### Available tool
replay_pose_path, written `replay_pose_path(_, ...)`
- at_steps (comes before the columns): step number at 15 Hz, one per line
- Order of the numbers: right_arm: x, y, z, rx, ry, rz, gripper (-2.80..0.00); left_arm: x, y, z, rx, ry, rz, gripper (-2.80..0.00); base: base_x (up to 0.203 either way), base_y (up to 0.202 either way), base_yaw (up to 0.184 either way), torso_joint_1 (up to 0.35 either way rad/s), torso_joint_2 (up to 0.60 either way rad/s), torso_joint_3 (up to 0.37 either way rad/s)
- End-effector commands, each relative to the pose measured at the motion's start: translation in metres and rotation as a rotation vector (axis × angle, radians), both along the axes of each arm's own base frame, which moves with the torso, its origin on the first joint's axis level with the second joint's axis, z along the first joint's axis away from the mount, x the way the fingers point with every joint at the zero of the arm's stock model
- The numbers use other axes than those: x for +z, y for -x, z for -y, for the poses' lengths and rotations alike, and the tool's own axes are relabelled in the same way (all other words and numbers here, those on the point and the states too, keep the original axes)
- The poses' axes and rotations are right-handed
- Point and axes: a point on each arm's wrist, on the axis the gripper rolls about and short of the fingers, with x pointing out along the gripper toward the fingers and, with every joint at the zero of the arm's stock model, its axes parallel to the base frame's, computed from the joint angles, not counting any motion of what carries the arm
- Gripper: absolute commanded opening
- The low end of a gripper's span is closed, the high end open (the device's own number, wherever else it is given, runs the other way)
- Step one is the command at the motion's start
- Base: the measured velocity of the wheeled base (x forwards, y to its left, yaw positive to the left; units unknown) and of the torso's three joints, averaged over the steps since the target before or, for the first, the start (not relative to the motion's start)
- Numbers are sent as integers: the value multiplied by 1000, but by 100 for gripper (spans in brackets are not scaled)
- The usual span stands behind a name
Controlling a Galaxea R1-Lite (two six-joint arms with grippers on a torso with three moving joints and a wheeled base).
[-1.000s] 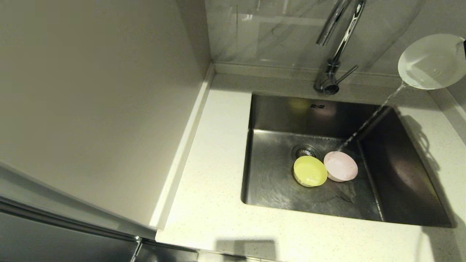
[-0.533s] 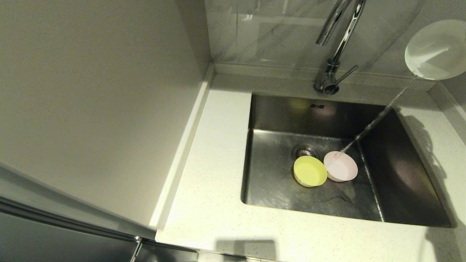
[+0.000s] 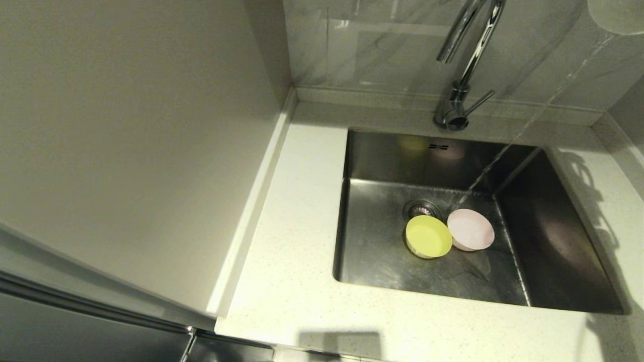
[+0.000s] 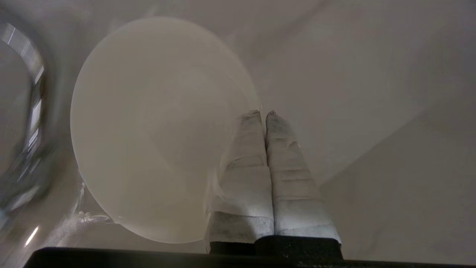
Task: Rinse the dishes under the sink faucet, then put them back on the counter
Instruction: Put a bowl back to the table from the sink
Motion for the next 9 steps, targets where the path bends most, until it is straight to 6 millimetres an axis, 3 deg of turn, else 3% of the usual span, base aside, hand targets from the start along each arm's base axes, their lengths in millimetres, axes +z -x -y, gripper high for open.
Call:
replay_pose_path(1, -2, -10, 7, -18, 22, 99, -280, 0, 0, 0, 1, 0, 2, -280, 0, 0, 0, 0, 0, 0)
replay_pose_path(3, -9, -11, 16, -30, -10, 127, -280, 0, 0, 0, 1, 0, 2, -280, 0, 0, 0, 0, 0, 0)
replay_pose_path(6, -4, -4, 17, -8, -127, 210, -280, 0, 0, 0, 1, 0, 2, -280, 0, 0, 0, 0, 0, 0)
replay_pose_path(8, 10, 16, 12, 13, -151, 267, -280, 0, 0, 0, 1, 0, 2, -280, 0, 0, 0, 0, 0, 0)
replay_pose_path(9, 4, 19, 12, 15, -165, 249, -280, 0, 0, 0, 1, 0, 2, -280, 0, 0, 0, 0, 0, 0)
